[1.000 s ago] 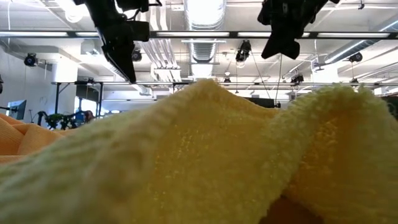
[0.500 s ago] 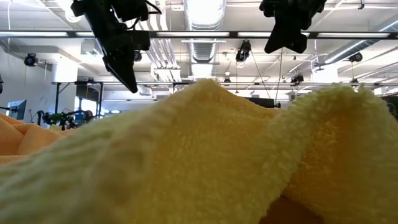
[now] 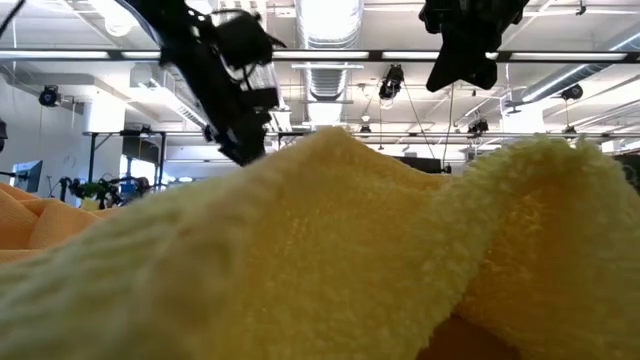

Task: Fold microfiber towels
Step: Fold the blue microfiber cloth

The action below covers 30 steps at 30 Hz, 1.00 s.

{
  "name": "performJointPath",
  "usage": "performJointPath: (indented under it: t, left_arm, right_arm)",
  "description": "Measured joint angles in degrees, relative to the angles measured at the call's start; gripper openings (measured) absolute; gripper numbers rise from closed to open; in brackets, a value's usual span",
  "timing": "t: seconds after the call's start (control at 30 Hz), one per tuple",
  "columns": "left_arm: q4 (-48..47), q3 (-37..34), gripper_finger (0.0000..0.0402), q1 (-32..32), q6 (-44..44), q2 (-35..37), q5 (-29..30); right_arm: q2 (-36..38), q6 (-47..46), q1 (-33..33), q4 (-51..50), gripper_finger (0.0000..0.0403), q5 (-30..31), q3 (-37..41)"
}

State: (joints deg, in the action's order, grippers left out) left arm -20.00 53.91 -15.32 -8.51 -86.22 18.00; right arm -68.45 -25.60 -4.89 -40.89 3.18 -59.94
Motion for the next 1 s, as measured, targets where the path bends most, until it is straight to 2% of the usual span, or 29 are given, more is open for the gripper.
performJointPath:
  t: [0.17,0.37,1.0]
  left_arm:
    - [0.01,1.93,0.0194,-0.46,-1.69,-5.53,1.27]
    - [-0.12,2.32,0.0194,-1.64,-1.76,-9.32,6.78]
    - [-0.52,1.95,0.0191,-2.68,-6.24,-15.86,6.05]
  right_arm:
    - [0.0,-0.41,0.17,-0.02,0.0009,-0.07,0.0]
    - [0.0,-1.17,1.38,-0.05,0.0009,-0.09,0.0]
    - [0.0,-1.47,2.27,1.78,0.0009,-0.07,0.07]
